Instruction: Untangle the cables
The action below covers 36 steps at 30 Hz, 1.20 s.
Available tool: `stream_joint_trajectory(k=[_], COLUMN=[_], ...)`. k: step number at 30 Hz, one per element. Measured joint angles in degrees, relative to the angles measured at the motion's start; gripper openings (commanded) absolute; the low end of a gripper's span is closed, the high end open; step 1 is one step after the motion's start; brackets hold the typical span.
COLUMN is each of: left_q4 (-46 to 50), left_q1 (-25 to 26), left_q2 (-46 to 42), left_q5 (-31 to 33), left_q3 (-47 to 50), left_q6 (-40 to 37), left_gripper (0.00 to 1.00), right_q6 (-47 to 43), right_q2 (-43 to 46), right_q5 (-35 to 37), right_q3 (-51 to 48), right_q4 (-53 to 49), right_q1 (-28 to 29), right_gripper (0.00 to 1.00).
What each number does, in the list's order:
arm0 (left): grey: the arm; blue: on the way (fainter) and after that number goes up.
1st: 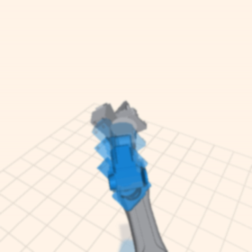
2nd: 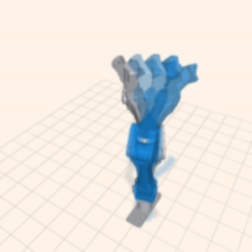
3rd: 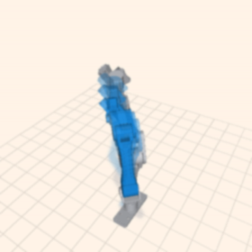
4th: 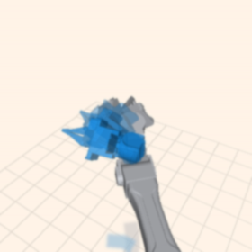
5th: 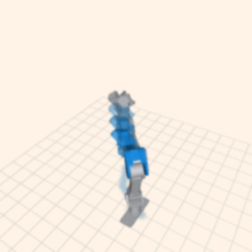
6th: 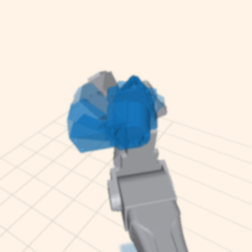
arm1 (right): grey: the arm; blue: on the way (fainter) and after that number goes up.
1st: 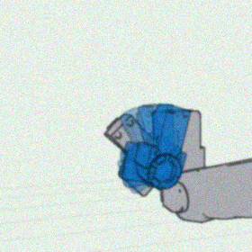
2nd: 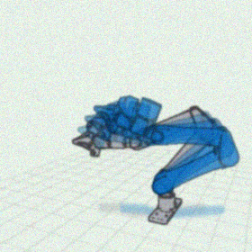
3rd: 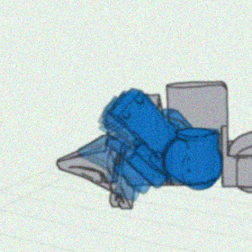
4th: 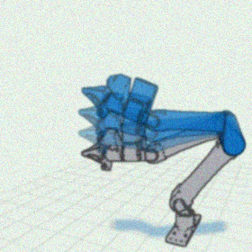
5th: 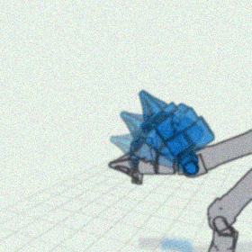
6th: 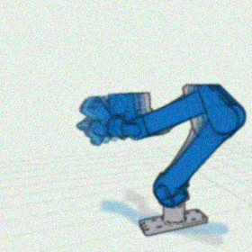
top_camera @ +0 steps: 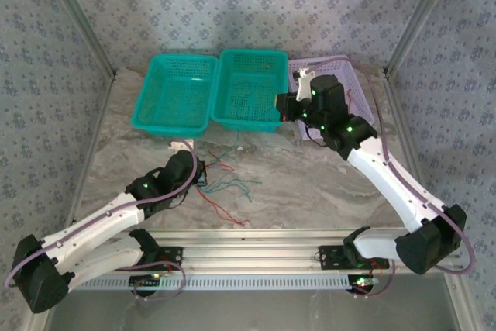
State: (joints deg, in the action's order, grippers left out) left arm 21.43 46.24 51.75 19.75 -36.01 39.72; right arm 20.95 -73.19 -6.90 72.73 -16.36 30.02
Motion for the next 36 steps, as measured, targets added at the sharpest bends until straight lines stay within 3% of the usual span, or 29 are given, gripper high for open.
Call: stream_joint_trajectory(k=[18, 36], left_q4=[-0.6, -0.7], left_q1=[0.0, 0.0], left_q2=[0.0, 0.0], left_q5=[-0.5, -0.9], left_q3=[0.8, 0.9], left_q6=[0.5, 0.5], left_gripper=[0.0, 0.0], right_q6=[-1.0, -1.0], right_q2=[-11.0, -11.7], right_q5=[-2.4, -3.9], right_q3=[10.5, 12.0], right_q4=[-0.2, -0.7], right_q1=[-4.2, -6.3], right_gripper=[0.0, 0.0])
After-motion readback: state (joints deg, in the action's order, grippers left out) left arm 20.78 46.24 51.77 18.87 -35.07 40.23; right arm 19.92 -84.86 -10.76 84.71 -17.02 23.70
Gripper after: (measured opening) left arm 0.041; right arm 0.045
